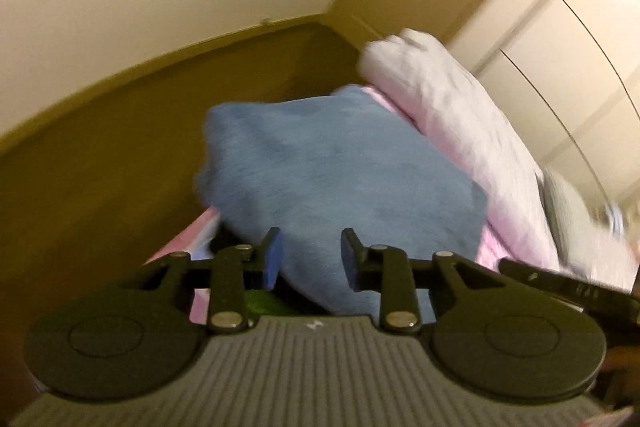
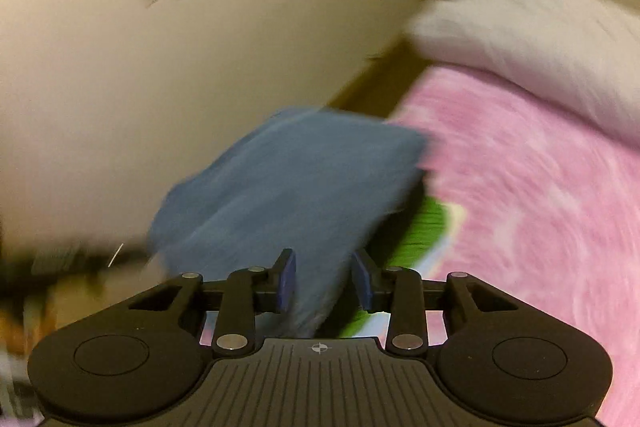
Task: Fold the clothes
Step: 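Lower the folded jeans onto the black garment atop the stack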
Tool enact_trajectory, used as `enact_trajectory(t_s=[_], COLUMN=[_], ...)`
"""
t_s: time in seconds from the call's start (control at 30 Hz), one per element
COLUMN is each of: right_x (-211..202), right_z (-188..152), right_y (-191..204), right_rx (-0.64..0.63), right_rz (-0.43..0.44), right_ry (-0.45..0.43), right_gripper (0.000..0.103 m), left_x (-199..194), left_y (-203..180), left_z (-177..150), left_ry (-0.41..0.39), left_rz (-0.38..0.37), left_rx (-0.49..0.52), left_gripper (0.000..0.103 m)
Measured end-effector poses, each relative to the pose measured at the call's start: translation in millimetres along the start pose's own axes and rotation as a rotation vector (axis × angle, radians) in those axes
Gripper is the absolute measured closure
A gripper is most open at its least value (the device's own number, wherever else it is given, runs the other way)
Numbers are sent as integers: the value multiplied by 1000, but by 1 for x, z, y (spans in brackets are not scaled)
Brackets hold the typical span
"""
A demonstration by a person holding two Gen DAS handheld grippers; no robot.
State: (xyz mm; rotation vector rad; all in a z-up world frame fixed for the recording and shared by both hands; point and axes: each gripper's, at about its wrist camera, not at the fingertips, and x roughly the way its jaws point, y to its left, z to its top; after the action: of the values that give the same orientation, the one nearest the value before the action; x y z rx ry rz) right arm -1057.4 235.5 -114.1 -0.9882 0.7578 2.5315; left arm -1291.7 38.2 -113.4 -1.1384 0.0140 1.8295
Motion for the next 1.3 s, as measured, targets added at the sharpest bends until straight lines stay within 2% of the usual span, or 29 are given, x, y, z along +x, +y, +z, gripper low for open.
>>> enact_trajectory(t_s=[0.07,0.17,0.23,0.33,0.43,0.47,0.53,0.57,0.73,0.83,0.97,1.0,1.03,1.1,1.23,1.3], right_x=[15,49,59,73,57,49,26,19,38,42,-1,-14,-25,-44,-85,-106], right_z=[-10,-30,-34,-40,-34,-31,-32,-33,-50,-42,-42,-47,-52,-62,-74,-77], right_y=[29,37,31,23,28,30,34,38,41,30,34,35,32,29,28,26], right_rx=[-136,-267,-250,-223,-179,-163,-139,-142,-195,-107,-15,28,76,148,122,101], right_rz=[-22,-101,-105,-111,-113,-115,-100,-97,-103,-83,-35,-32,-30,-29,-45,-38], right_ry=[13,42,63,93,80,73,30,14,77,109,32,24,27,34,42,23], right_gripper=[68,72,74,74,73,73,73,73,73,73,73,72,67,66,66,66], left_x=[9,28,42,53,48,43,31,24,30,34,2,-8,-17,-33,-58,-70], left_y=[-7,-8,-2,5,-2,-7,-17,-22,-33,-39,-56,-63,-69,-81,-114,-133], left_z=[4,2,-3,-7,-7,-6,-8,-9,-25,-30,-35,-40,-45,-55,-80,-95], left_ry=[-2,25,36,48,48,51,46,44,95,115,90,91,92,90,97,91], left_rz=[-10,18,42,55,80,90,120,138,185,225,219,232,246,263,287,298], left_rx=[21,65,83,87,96,97,106,110,129,145,136,139,142,135,128,125], left_gripper=[81,84,95,95,95,95,78,76,76,76,75,73,72,72,61,60])
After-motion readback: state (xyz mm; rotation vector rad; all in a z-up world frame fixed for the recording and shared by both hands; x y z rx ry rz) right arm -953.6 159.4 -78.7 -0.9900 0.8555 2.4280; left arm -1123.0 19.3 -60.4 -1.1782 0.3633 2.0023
